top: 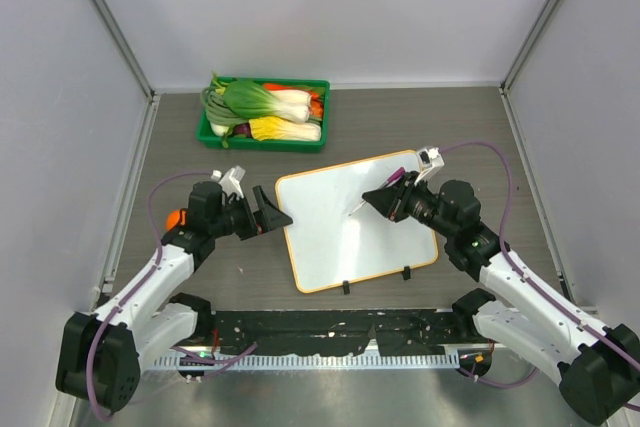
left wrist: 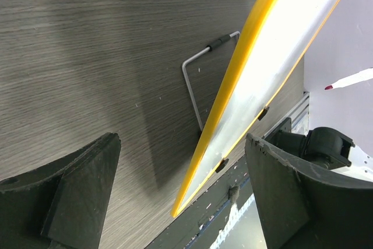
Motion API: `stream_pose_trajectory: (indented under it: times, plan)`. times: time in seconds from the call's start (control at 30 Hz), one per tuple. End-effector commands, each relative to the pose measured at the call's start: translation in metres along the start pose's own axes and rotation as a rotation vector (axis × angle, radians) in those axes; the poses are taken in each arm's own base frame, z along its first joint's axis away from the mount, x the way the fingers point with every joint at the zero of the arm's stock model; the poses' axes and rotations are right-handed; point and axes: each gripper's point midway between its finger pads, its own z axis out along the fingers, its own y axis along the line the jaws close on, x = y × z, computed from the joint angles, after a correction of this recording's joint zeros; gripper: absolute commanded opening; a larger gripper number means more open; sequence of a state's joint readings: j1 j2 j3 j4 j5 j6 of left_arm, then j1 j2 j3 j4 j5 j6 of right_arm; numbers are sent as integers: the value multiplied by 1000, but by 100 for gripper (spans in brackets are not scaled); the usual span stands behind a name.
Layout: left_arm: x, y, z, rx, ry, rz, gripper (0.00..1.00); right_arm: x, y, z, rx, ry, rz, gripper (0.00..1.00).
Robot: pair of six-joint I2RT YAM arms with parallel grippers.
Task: Write a sentence on the whiteboard
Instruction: Hold the whiteboard at the center of the board, then write a sentence on the whiteboard.
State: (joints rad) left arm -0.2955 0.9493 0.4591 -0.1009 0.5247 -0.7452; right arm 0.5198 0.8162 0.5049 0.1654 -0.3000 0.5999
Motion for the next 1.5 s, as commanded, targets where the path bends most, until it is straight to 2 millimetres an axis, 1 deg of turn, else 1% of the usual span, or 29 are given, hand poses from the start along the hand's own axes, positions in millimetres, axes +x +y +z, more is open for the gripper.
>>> stream_pose_trajectory:
  times: [0.0,0.2,0.23,0.33,0.37,0.43,0.7,0.77,0.93,0.97,1.03,1.07,1.1,1.27,1.4,1.47]
  plan:
    - [-4,-7,2,43,-15,31,91,-12,8,0,-31,-52,-25,1]
    - [-2,-8,1,58,-12,55,91,-11,12,1,-49,-44,-47,1]
    - [-3,-10,0,64,-20,63,91,-10,10,1,-41,-39,-52,1]
    - [-3,-13,-1,85,-30,73,91,-16,15,-1,-43,-68,-77,1]
    - [-8,-16,-1,103,-55,87,91,-17,16,-2,-45,-74,-87,1]
    - [-10,-19,0,123,-69,94,91,-20,20,-2,-45,-82,-101,1]
    - [-22,-32,11,207,-82,130,86,-26,26,11,-43,-80,-136,1]
    - [-25,-32,15,219,-89,147,84,-30,28,14,-37,-85,-146,1]
    - [-32,-39,20,272,-117,188,82,-36,36,22,-38,-100,-161,1]
    - [-33,-41,20,286,-119,195,82,-35,34,24,-31,-96,-165,1]
    - [-35,-46,22,310,-120,211,80,-38,37,27,-33,-102,-172,1]
    - [-36,-47,23,319,-127,222,76,-39,38,29,-37,-105,-171,0]
    - [-40,-48,23,321,-144,235,72,-39,38,31,-31,-105,-178,1]
    - [-42,-46,26,330,-177,268,70,-43,38,36,-16,-108,-197,1]
    - [-36,-37,34,325,-158,275,69,-46,39,41,-16,-110,-205,1]
    - [-33,-33,39,321,-136,271,66,-47,43,43,-25,-108,-211,1]
